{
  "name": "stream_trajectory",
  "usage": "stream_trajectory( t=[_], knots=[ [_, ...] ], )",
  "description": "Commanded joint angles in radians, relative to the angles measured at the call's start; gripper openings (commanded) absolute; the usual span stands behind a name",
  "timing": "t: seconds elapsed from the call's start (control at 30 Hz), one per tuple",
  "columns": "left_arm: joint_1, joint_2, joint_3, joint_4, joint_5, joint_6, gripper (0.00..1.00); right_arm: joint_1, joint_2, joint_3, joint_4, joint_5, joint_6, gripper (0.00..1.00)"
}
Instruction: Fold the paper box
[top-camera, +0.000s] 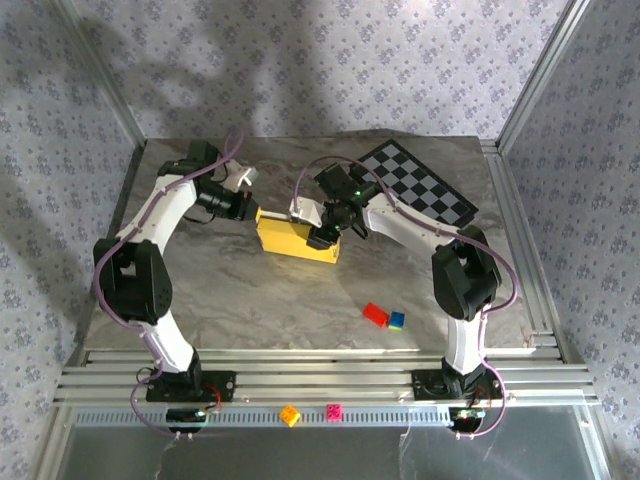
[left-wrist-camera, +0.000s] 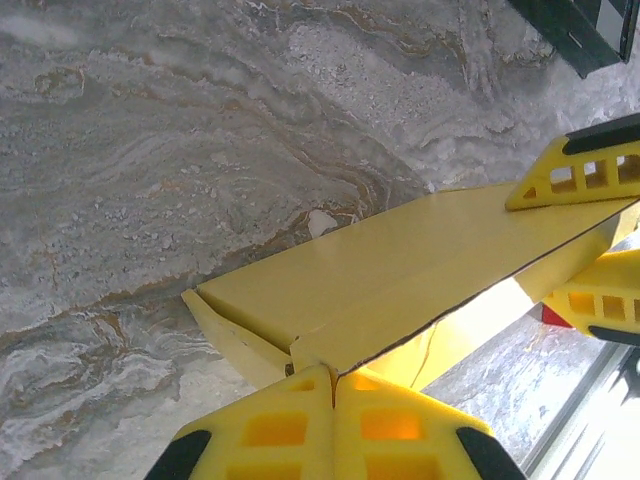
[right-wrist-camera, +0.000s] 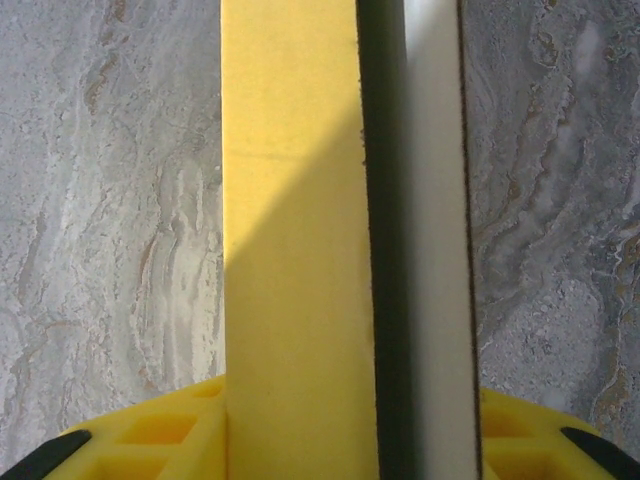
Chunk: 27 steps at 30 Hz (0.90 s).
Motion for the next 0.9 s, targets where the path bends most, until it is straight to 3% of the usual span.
stream_trajectory(
  t=[0.0, 0.13, 0.87],
  knots=[
    [-0.009, 0.016, 0.021, -0.078, 0.069, -0.033, 0.00, 0.003, 0.031, 0.022, -0.024, 0.025, 0.023, 0.42],
    [-0.011, 0.009, 0.009, -0.098, 0.054, -0.035, 0.00, 0.003, 0.036, 0.030, -0.024, 0.026, 0.032, 0.42],
    [-0.038, -0.107, -0.219, 0.151, -0.041, -0.118, 0.00, 0.006, 0.046, 0.045, -0.039, 0.024, 0.047, 0.41]
  ],
)
